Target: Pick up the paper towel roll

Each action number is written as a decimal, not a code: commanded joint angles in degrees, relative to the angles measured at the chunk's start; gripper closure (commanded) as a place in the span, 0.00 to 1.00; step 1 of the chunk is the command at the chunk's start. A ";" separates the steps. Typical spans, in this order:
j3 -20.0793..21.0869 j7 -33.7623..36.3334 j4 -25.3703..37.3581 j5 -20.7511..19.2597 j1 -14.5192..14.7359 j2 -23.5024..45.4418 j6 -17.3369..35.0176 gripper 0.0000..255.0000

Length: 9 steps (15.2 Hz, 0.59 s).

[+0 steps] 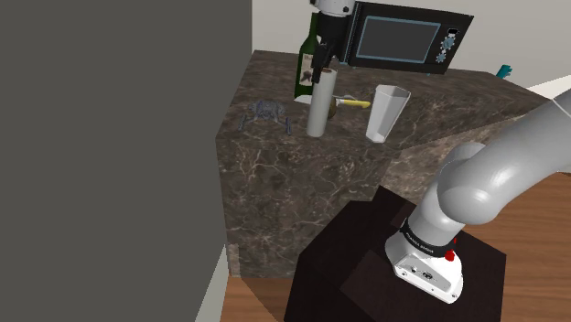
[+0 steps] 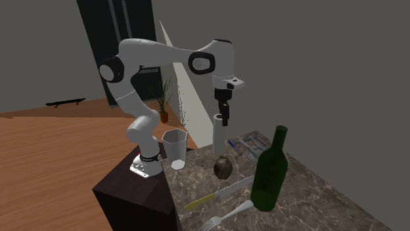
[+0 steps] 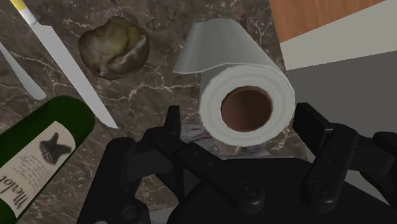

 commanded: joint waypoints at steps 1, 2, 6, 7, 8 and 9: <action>-0.02 0.03 -1.26 -0.04 -0.02 -0.32 0.98 0.00; -0.02 0.03 -1.26 -0.04 -0.02 -0.31 0.98 0.00; 0.03 0.09 -1.27 -0.03 0.01 -0.36 0.93 1.00; 0.02 0.09 -1.25 -0.03 0.00 -0.33 0.94 1.00; 0.05 0.12 -1.25 -0.02 0.02 -0.32 0.95 1.00; 0.07 0.16 -1.29 -0.01 0.03 -0.32 0.99 1.00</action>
